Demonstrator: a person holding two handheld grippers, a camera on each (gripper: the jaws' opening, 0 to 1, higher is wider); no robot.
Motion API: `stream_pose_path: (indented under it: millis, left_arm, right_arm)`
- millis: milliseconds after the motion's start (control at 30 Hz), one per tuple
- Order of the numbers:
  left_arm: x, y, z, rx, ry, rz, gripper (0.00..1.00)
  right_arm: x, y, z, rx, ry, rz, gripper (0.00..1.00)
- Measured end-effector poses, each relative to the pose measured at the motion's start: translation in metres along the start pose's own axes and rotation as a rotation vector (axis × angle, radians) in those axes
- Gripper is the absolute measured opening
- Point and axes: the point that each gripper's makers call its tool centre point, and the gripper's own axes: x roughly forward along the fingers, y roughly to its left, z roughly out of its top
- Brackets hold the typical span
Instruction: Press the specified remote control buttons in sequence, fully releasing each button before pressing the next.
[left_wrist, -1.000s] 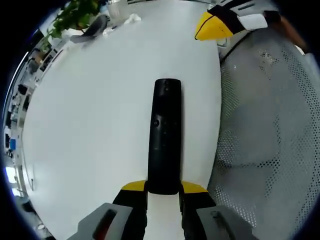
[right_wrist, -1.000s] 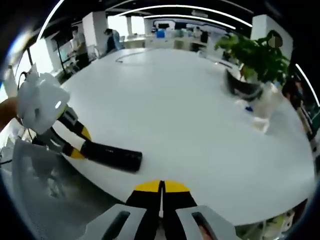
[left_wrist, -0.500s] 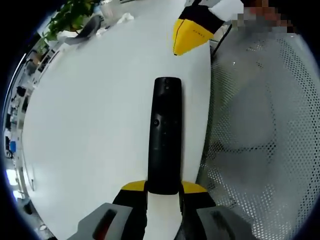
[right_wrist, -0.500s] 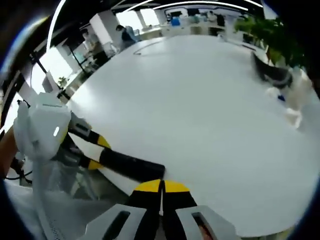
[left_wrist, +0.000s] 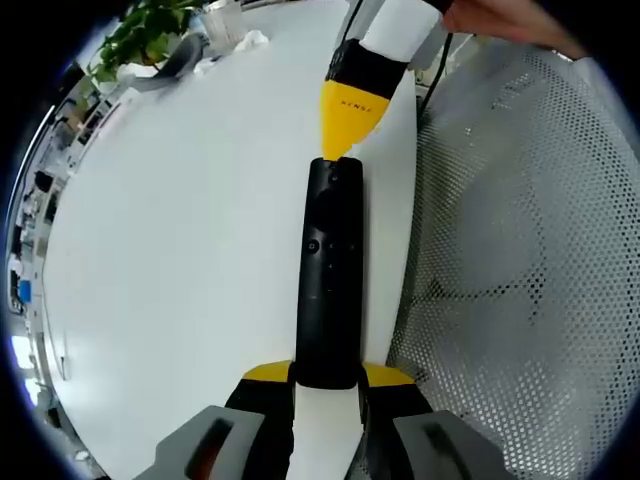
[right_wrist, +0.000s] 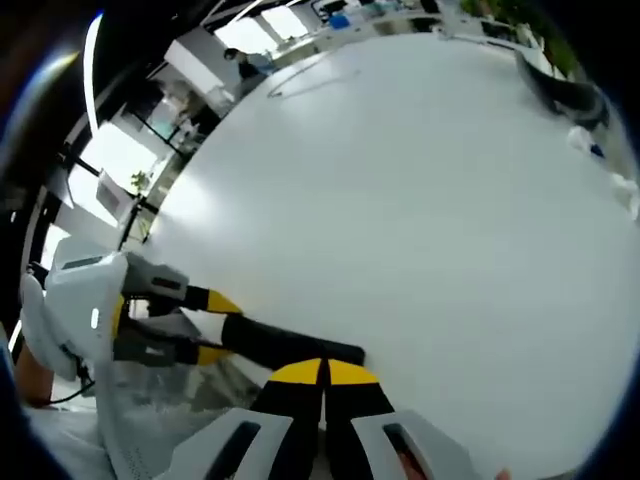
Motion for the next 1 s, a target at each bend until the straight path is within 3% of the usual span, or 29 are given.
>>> stream_pose_path:
  millis: [433, 600, 833, 1000]
  left_arm:
    - [-0.0006, 0.0005, -0.0004, -0.006, -0.048, -0.005, 0.24]
    - [-0.0010, -0.0002, -0.0008, -0.025, -0.120, 0.010, 0.24]
    - [-0.0015, -0.0002, -0.0013, -0.040, -0.173, 0.019, 0.24]
    - [-0.0030, -0.0001, 0.0000, -0.103, -0.272, 0.051, 0.24]
  right_arm:
    - [0.0038, -0.0077, -0.0041, 0.006, 0.021, -0.022, 0.00]
    - [0.0052, -0.0073, -0.0044, -0.032, 0.019, -0.027, 0.00]
    - [0.0070, -0.0071, -0.0023, -0.039, 0.013, -0.046, 0.00]
    - [0.0080, -0.0076, -0.0009, -0.046, 0.008, -0.053, 0.00]
